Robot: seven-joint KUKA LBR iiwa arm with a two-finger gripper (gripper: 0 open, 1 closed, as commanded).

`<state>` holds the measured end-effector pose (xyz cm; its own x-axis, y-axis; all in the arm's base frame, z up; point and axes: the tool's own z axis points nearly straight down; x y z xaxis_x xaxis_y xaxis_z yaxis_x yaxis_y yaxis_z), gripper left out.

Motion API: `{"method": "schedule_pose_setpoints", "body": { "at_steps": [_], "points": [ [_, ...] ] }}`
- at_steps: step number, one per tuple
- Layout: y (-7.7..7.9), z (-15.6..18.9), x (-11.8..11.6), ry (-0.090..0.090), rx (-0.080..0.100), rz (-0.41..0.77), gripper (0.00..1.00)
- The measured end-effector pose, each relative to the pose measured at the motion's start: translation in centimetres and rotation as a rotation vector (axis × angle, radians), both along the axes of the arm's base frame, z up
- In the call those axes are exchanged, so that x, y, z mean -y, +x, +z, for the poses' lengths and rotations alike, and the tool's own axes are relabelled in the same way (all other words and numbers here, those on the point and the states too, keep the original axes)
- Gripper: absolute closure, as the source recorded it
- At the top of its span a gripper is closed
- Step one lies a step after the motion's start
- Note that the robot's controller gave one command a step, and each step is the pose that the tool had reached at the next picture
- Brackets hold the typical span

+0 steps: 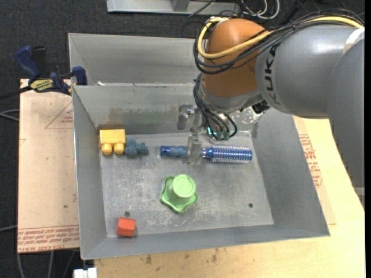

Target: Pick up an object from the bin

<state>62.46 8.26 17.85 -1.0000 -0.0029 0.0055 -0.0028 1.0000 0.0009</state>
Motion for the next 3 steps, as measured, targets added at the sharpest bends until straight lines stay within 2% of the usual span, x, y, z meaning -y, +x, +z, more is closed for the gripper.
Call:
{"method": "schedule_pose_setpoints", "body": {
  "at_steps": [1,2,3],
  "points": [
    [0.3,-11.1,2.4,0.001,0.003,-0.072,0.00],
    [0.4,-10.7,2.3,0.001,0.008,-0.072,1.00],
    [-2.8,8.4,2.7,0.000,0.016,0.313,1.00]
  ]
}}
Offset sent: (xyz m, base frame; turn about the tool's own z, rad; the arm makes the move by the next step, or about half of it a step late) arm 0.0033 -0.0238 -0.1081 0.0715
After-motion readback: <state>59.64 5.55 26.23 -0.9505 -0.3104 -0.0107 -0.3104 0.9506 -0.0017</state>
